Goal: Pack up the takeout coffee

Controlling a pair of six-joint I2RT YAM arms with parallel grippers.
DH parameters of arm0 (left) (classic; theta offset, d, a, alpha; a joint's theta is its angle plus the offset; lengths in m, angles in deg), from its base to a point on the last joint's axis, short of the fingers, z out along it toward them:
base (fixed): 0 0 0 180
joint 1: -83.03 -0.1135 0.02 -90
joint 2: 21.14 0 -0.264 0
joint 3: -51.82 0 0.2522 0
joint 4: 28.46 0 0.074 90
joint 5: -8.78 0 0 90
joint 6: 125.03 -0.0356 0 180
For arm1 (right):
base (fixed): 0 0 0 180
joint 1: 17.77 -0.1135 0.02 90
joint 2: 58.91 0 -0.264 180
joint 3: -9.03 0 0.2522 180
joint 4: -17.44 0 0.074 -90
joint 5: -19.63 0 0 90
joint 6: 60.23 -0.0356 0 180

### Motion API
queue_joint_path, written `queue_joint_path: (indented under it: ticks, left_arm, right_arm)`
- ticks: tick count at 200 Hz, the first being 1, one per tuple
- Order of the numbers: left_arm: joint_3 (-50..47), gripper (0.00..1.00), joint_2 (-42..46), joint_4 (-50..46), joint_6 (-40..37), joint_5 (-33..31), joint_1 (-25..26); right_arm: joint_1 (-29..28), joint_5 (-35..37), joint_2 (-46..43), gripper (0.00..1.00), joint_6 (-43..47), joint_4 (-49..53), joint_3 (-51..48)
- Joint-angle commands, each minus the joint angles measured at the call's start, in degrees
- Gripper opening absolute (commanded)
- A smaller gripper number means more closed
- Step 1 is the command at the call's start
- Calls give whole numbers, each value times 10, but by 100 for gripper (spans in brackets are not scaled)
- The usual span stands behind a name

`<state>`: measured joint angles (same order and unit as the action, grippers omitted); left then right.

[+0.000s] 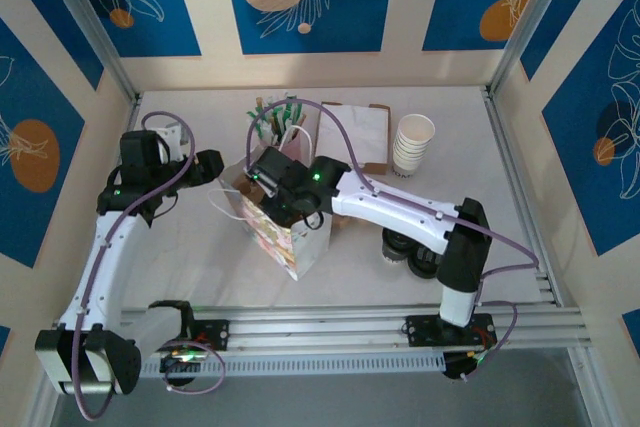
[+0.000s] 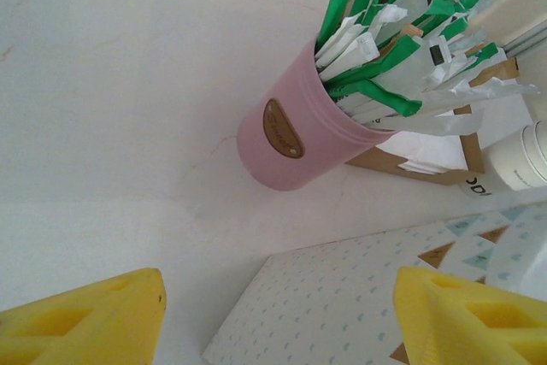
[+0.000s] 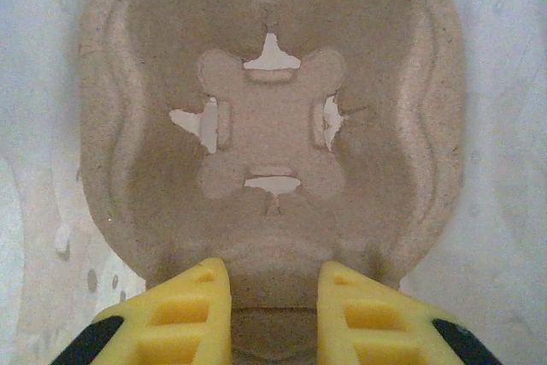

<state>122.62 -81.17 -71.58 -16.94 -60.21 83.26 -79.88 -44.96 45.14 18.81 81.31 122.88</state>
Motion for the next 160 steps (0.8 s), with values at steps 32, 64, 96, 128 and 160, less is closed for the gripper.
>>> queue_joint_path:
  ticks: [32, 64, 96, 128, 160]
  left_arm:
    - [-10, 71, 14, 17, 8, 24, -8]
    - [-13, 71, 15, 19, 11, 33, -8]
    - [-14, 71, 15, 21, 12, 37, -8]
    - [-16, 72, 14, 23, 15, 40, -7]
    - [-17, 72, 14, 24, 16, 41, -7]
  right_arm:
    - [10, -21, 53, 3, 0, 48, 54]
    - [20, -42, 72, 3, 4, 70, 72]
    - [25, -50, 87, 3, 6, 85, 77]
    - [29, -61, 102, 3, 5, 87, 77]
    - [30, -67, 122, 3, 8, 85, 82]
